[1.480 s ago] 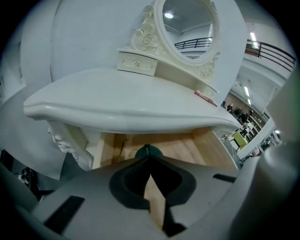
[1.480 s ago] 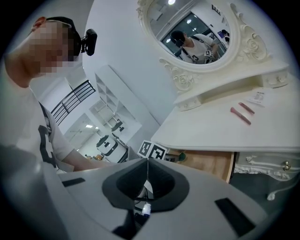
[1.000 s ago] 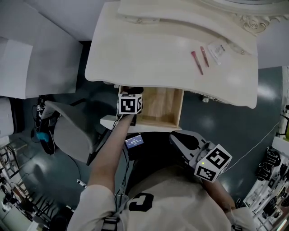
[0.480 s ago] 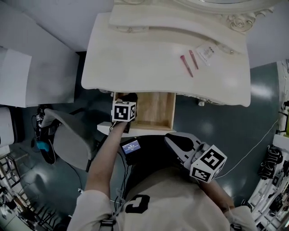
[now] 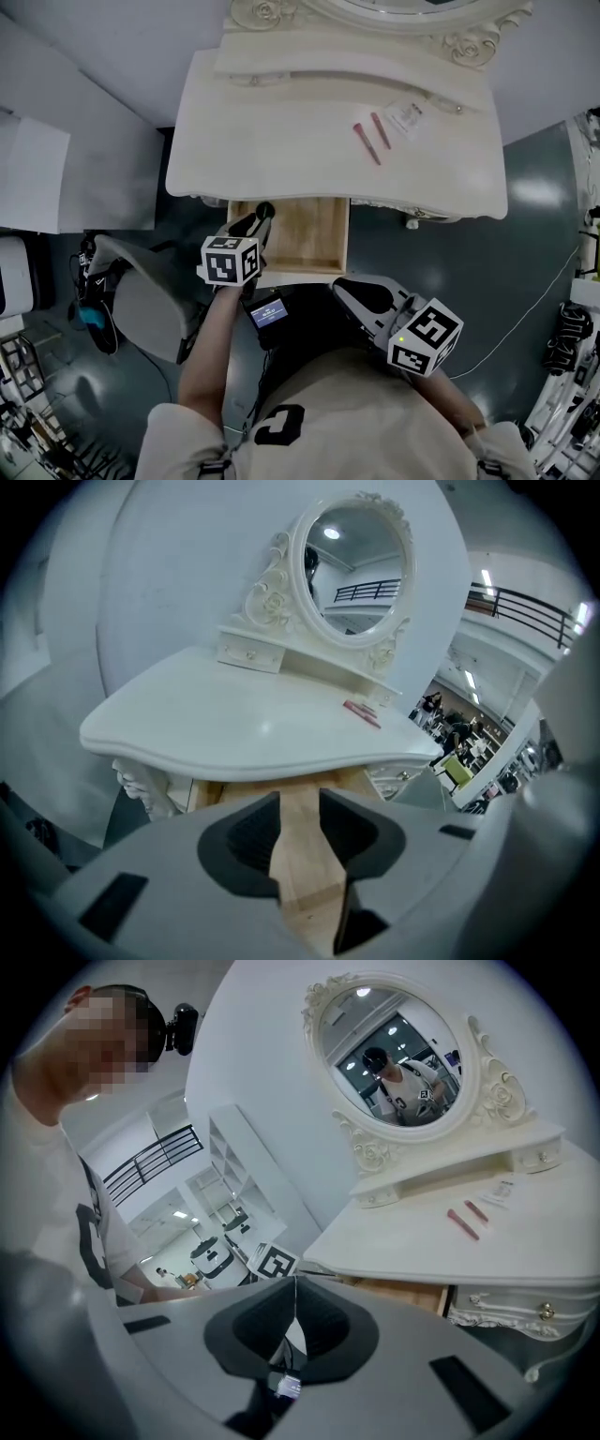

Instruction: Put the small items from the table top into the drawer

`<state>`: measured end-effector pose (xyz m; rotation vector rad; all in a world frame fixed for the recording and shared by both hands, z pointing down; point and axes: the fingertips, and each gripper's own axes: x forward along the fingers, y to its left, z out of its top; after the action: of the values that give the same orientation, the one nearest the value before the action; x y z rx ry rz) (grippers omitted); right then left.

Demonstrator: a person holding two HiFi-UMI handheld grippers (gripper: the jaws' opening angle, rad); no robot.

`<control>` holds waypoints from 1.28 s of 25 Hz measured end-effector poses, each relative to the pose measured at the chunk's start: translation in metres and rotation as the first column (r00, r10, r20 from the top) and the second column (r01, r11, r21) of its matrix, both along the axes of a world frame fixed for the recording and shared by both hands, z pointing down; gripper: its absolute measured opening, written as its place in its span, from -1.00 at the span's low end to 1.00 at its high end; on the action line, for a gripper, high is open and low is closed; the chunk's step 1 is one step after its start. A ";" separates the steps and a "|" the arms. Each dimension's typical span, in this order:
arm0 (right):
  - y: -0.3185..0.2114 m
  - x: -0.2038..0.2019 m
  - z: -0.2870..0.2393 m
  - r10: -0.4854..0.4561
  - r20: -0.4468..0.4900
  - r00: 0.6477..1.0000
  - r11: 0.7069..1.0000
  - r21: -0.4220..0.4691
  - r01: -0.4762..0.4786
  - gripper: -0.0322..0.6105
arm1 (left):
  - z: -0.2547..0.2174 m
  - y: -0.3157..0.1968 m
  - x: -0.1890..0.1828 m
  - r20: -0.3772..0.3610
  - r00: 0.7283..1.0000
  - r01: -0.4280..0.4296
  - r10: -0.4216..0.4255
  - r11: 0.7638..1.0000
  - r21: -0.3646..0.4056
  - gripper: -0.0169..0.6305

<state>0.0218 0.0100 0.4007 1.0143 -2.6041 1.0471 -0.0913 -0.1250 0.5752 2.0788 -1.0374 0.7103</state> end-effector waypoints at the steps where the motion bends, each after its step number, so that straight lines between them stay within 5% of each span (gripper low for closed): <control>1: 0.002 0.001 -0.002 -0.001 0.002 1.000 1.000 0.007 0.001 -0.81 | -0.009 0.004 0.002 -0.008 1.000 0.001 -0.001 1.000 0.013 -0.40; 8: 0.015 0.019 -0.016 0.016 0.014 1.000 0.998 0.062 -0.017 -0.81 | -0.065 0.032 0.024 -0.066 0.998 0.000 0.007 0.994 0.112 -0.40; 32: 0.091 0.081 -0.058 -0.005 0.097 0.995 0.978 0.210 -0.015 -0.81 | -0.155 0.129 0.110 -0.105 0.993 -0.029 0.060 0.961 0.275 -0.42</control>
<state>0.1027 0.1013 0.3427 1.0371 -2.8416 0.8555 0.0191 0.0044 0.4200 2.3553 -1.0775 0.4862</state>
